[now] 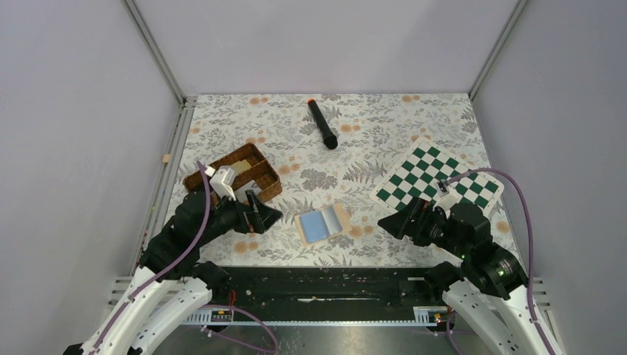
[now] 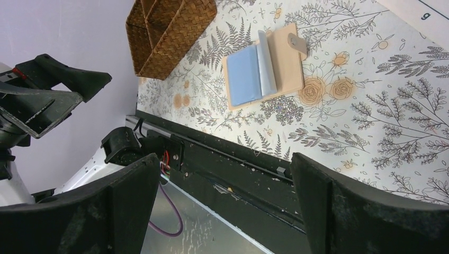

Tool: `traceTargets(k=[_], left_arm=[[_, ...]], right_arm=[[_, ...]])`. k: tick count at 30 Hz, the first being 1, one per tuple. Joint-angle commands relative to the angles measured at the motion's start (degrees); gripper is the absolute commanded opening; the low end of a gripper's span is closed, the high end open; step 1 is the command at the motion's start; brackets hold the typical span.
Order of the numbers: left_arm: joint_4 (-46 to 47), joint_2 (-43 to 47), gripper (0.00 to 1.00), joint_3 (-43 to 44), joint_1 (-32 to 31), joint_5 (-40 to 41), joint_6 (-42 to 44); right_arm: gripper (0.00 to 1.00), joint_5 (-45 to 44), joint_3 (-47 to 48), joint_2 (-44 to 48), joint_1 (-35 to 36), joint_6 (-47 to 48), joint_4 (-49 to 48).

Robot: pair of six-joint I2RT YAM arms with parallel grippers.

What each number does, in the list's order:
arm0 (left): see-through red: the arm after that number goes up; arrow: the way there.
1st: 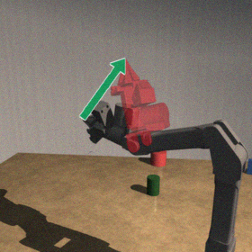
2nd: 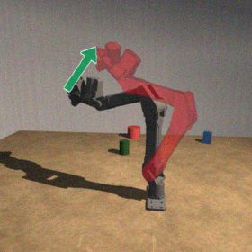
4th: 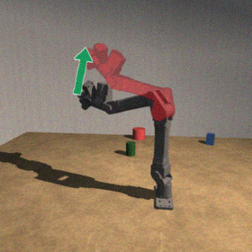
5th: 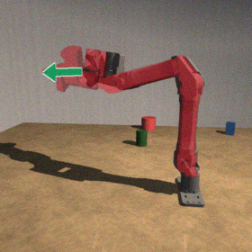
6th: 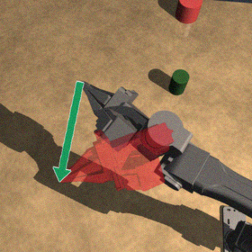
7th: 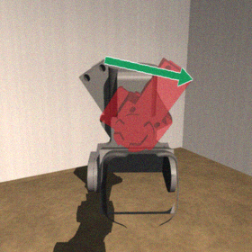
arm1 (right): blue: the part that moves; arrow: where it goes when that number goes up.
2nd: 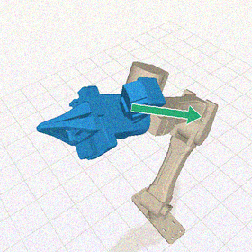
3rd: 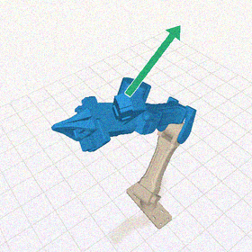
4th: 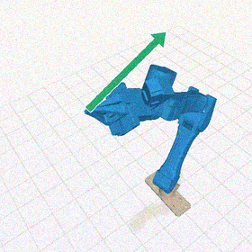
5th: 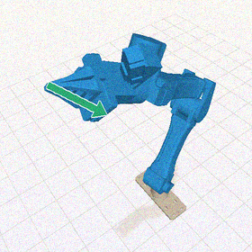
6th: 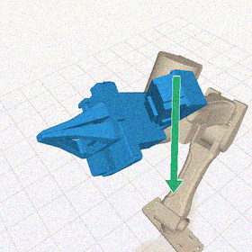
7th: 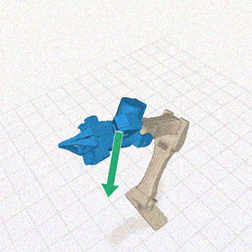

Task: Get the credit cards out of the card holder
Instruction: Reset both arms

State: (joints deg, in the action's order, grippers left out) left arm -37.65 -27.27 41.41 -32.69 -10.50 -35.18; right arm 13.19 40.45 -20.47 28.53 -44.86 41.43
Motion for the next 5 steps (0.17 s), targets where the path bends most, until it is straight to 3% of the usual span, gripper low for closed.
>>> traceTargets(k=[1,5], left_arm=[[0.9,1.2,0.99,1.0,0.0,0.7,-1.0],[1.0,1.4,0.99,0.9,-0.1,0.5,-1.1]], right_arm=[[0.99,1.3,0.2,0.8,-0.1,0.0,-1.4],[0.99,1.6,0.1,1.0,-0.2,0.3,-1.7]])
